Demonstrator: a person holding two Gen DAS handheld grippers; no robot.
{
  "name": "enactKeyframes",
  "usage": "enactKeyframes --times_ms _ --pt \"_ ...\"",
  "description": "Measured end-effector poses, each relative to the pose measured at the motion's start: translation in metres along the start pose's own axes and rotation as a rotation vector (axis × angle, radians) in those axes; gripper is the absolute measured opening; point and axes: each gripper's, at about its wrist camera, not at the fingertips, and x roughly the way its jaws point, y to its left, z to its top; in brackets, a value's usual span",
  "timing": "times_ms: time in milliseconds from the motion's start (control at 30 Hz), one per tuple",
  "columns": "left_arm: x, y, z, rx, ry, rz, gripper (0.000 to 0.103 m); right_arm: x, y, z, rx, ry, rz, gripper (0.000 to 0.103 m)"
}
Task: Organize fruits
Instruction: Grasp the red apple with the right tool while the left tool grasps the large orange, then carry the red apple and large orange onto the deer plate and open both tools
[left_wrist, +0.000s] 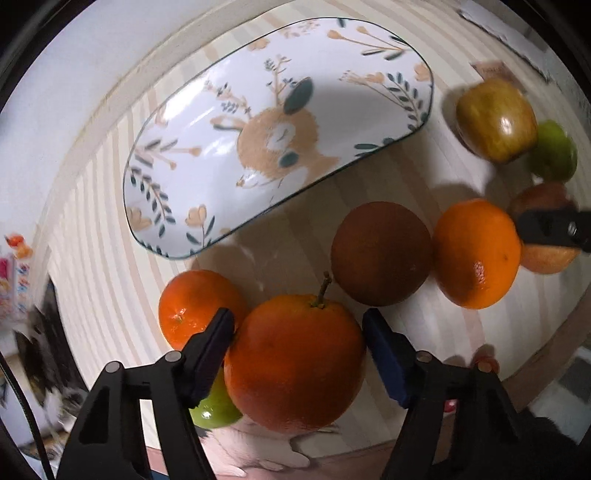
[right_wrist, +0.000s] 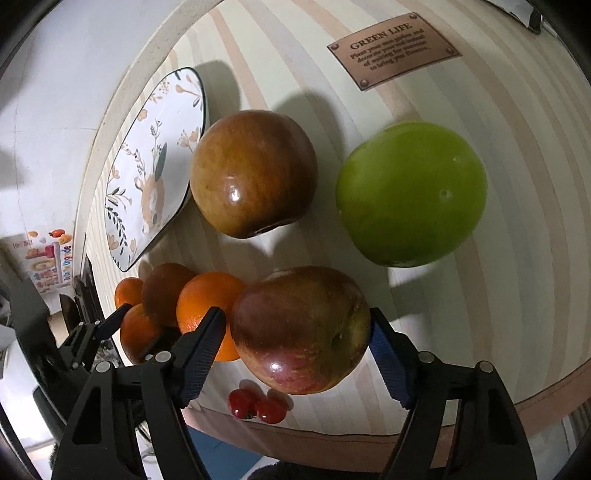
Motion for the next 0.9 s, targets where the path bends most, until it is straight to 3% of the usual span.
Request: enactKeyframes --times_ms 100,267,367,500,667,800,900 --pt "-0.004 0.010 -0.003 -0.039 0.007 -0.038 0.069 -0.001 -0.002 -0.004 -0.010 0.001 -0.010 0.074" --pt "-0.008 0.037 -0.019 -0.130 0.026 -0.121 0.069 0.001 -0.001 -0.010 -0.056 0.016 -0.027 0.074" --pt "-0.009 0.043 -0.029 -0.107 0.009 -0.145 0.072 0.003 0.003 -0.015 -0.077 0.009 -0.038 0.075" --pt "0.002 0.045 -0.032 -0.078 0.044 -0.185 0.079 0.005 0.010 -0.017 -0.102 0.003 -0.071 0.075" --pt "0.015 0.027 -0.042 0.007 0.061 -0.173 0.086 0.006 0.010 -0.015 -0.096 0.008 -0.067 0.075" --pt "0.011 0.020 -0.045 0.010 0.035 -0.146 0.084 0.007 0.001 -0.011 -0.063 0.030 -0.023 0.074" --pt "0.004 0.024 -0.048 -0.032 0.024 -0.166 0.083 0.005 -0.010 -0.014 -0.030 0.028 0.015 0.070"
